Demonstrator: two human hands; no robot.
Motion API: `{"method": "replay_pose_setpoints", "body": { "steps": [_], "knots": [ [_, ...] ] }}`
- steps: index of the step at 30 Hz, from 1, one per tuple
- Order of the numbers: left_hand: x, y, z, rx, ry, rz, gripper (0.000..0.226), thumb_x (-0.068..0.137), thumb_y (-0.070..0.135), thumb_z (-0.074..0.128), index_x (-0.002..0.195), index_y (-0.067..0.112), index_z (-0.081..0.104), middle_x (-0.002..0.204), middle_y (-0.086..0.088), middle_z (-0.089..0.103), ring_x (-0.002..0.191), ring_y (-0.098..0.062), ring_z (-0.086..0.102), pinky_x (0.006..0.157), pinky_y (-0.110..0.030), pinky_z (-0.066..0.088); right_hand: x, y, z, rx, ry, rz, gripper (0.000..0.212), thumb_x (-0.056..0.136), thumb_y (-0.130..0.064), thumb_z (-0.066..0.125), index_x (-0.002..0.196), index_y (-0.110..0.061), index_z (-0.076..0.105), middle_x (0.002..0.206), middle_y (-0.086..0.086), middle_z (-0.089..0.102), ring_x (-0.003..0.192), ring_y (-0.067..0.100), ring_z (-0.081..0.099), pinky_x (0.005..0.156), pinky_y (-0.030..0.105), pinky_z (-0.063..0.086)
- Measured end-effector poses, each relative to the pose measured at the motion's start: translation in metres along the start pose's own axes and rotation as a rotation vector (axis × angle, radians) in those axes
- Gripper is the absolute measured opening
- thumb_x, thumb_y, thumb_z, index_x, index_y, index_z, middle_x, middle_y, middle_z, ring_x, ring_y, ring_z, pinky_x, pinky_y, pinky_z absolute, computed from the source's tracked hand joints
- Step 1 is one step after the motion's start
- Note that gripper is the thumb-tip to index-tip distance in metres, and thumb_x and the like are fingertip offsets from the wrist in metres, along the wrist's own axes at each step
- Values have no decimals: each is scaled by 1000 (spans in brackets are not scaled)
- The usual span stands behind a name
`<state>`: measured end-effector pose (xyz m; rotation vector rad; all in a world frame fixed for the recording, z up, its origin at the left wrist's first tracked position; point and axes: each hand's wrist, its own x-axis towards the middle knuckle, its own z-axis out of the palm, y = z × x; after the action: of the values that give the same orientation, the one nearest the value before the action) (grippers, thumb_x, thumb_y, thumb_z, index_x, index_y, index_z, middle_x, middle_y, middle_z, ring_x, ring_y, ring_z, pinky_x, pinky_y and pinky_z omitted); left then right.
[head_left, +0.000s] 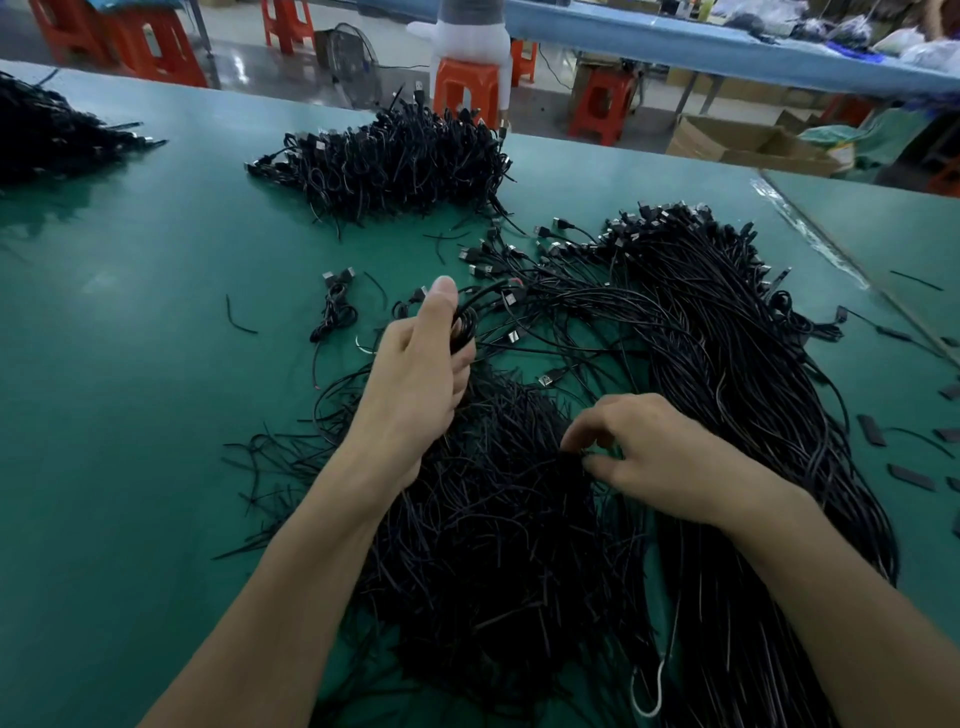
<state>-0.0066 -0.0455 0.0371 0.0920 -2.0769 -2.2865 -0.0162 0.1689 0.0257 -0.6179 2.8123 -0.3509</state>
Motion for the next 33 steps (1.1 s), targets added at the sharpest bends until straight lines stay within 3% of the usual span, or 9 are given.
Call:
{"method": "replay_pose_setpoints", "body": {
  "steps": [2, 7, 11, 15, 19, 23, 27, 31, 33],
  "knots": [
    [0, -2, 0, -32, -22, -1, 55, 105, 50, 33, 60, 20, 27, 49, 3, 29, 43, -13, 17, 36, -24, 14, 0, 0, 2, -37, -7, -7, 29, 93, -25, 65, 120, -34, 63, 109, -21, 55, 107, 2, 52, 96, 24, 45],
    [0, -6, 0, -75, -76, -2, 78, 105, 57, 26, 40, 22, 53, 55, -7, 63, 38, -17, 51, 32, -19, 28, 1, -3, 6, -96, 62, -44, 15, 94, -33, 64, 109, -34, 66, 109, -15, 58, 105, 5, 51, 85, 22, 40],
    [-2, -6, 3, -66, -64, 43, 67, 103, 60, 30, 47, 25, 43, 44, -3, 46, 31, -14, 29, 32, -19, 20, 0, -1, 2, -39, 78, -46, 8, 96, -33, 63, 103, -31, 67, 98, -18, 59, 95, 7, 57, 82, 27, 48],
    [-2, -3, 2, -126, -23, 87, 62, 104, 54, 32, 59, 13, 39, 43, -2, 32, 32, -14, 21, 31, -20, 16, -5, 0, -6, 56, 69, -51, 8, 95, -31, 64, 102, -31, 67, 93, -19, 65, 89, 3, 62, 84, 37, 56],
    [-3, 1, 5, -93, -4, 117, 69, 107, 45, 30, 65, -9, 34, 43, 3, 30, 34, -11, 19, 32, -17, 22, -12, -2, -23, 107, 179, -71, 6, 92, -28, 66, 94, -32, 69, 89, -22, 65, 86, -4, 61, 83, 27, 56],
    [-7, 2, 9, 5, -67, 156, 65, 108, 41, 28, 64, -6, 40, 39, 10, 35, 33, -3, 26, 36, -12, 26, -14, -18, -34, 410, 481, -82, 14, 89, -20, 70, 87, -34, 70, 78, -21, 68, 71, -5, 61, 65, 9, 47],
    [-14, 1, 15, 51, -221, 168, 53, 107, 32, 35, 63, 5, 46, 40, 10, 44, 33, 2, 39, 39, -6, 31, -5, -47, -28, 745, 668, -105, 13, 88, -16, 74, 85, -28, 73, 76, -11, 70, 64, 3, 61, 60, 18, 51],
    [-15, 1, 18, -52, -314, 238, 34, 94, 25, 45, 80, -6, 52, 65, -6, 53, 58, -6, 51, 54, -13, 44, -5, -71, -25, 748, 604, -205, 23, 88, -9, 72, 88, -32, 73, 84, -8, 71, 79, 5, 66, 70, 19, 54],
    [-14, 1, 17, -108, -283, 233, 28, 96, 25, 43, 89, -1, 50, 64, 4, 51, 54, -3, 48, 49, -14, 41, -6, -74, -25, 649, 558, -201, 30, 87, -7, 73, 87, -37, 71, 86, -7, 65, 77, 2, 60, 68, 13, 47]
  ]
}}
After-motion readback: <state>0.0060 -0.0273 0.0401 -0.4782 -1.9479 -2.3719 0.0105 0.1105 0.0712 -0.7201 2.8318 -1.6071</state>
